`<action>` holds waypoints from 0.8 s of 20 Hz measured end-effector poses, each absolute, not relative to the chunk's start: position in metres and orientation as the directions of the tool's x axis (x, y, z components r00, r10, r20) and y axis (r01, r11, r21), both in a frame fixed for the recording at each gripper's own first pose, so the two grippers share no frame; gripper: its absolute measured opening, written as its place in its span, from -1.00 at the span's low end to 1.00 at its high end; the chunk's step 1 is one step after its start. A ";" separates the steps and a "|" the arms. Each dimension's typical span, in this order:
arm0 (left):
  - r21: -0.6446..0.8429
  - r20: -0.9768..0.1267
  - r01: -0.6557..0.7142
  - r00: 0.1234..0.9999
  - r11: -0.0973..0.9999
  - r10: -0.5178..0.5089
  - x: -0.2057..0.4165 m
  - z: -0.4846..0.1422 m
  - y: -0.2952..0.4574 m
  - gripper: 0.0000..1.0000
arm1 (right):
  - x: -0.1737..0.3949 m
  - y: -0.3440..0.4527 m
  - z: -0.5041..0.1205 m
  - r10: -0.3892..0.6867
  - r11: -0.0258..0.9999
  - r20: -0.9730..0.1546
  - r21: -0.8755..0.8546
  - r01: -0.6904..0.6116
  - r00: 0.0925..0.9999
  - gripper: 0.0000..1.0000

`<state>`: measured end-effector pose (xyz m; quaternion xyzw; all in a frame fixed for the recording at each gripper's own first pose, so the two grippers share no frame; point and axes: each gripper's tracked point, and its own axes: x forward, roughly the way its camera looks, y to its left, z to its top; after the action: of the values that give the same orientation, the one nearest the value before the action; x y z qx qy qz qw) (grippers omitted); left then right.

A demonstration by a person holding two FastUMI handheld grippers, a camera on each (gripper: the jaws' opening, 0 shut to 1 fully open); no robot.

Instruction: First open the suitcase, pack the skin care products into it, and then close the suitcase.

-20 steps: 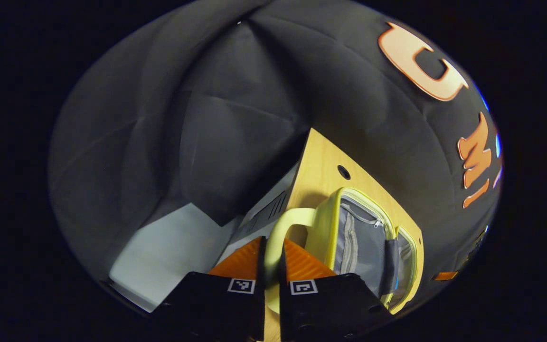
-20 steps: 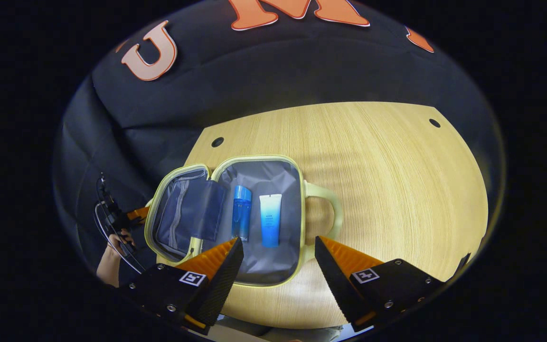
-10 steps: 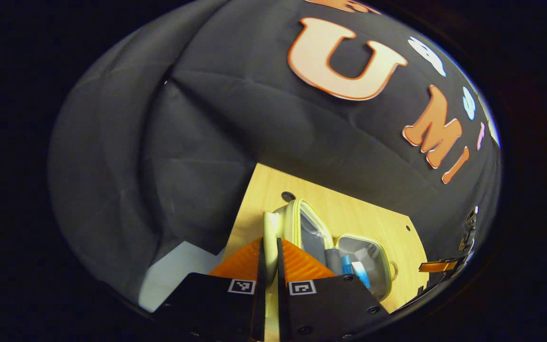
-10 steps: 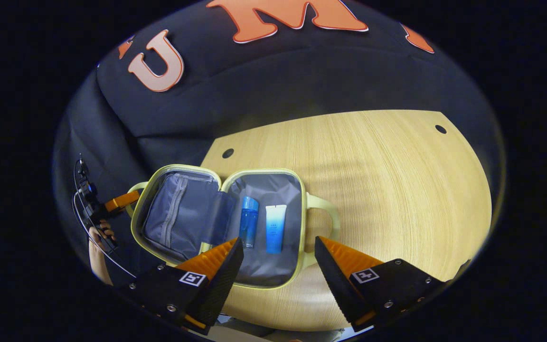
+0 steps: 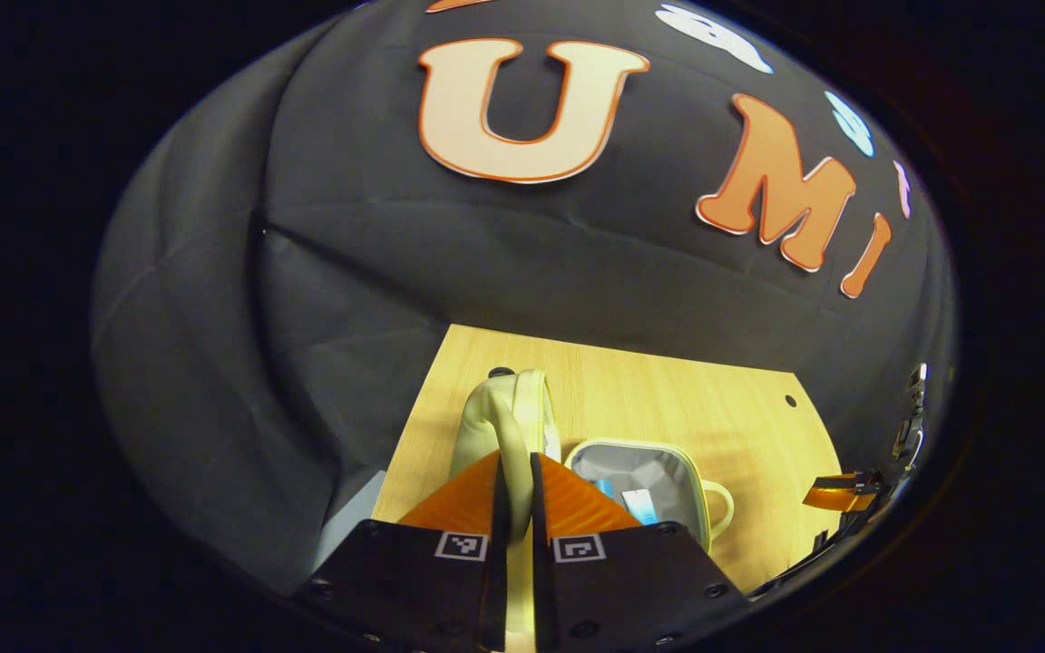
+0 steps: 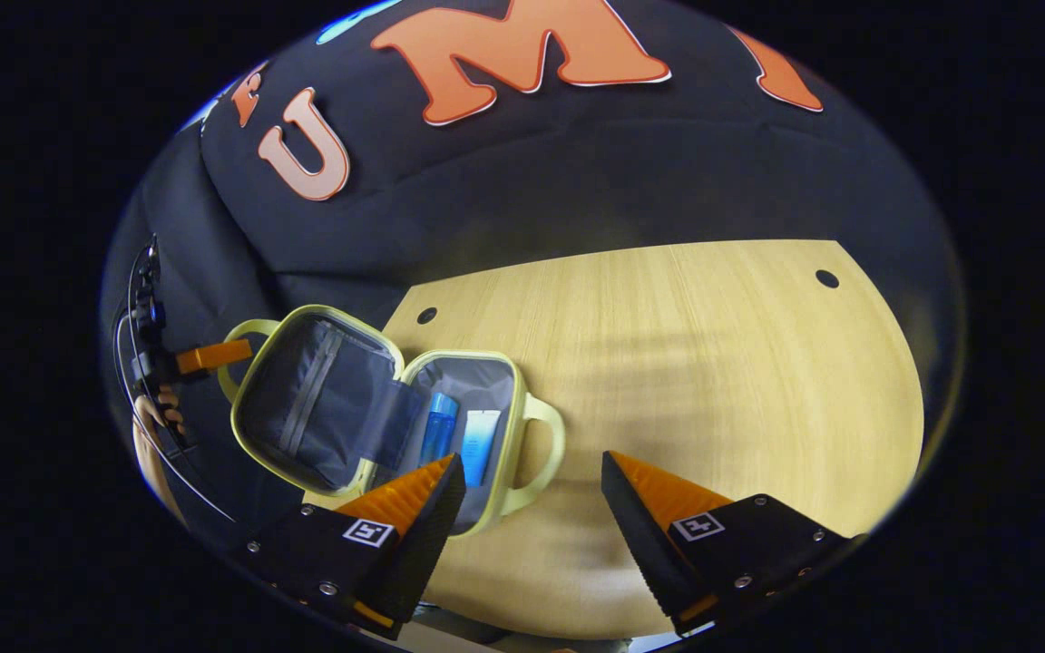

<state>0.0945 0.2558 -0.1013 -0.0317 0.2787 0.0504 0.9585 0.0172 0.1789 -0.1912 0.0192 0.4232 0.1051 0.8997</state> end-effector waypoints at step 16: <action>0.470 -0.522 -0.043 0.792 0.882 0.317 0.132 -0.179 0.010 -0.76 | -0.018 -0.002 -0.169 0.150 0.989 -0.741 0.114 -0.097 0.655 0.91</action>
<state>0.1315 0.0102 -0.1792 0.2226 0.3076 0.0978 0.9199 -0.0184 -0.0016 -0.1687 0.0321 0.4098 0.0680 0.9091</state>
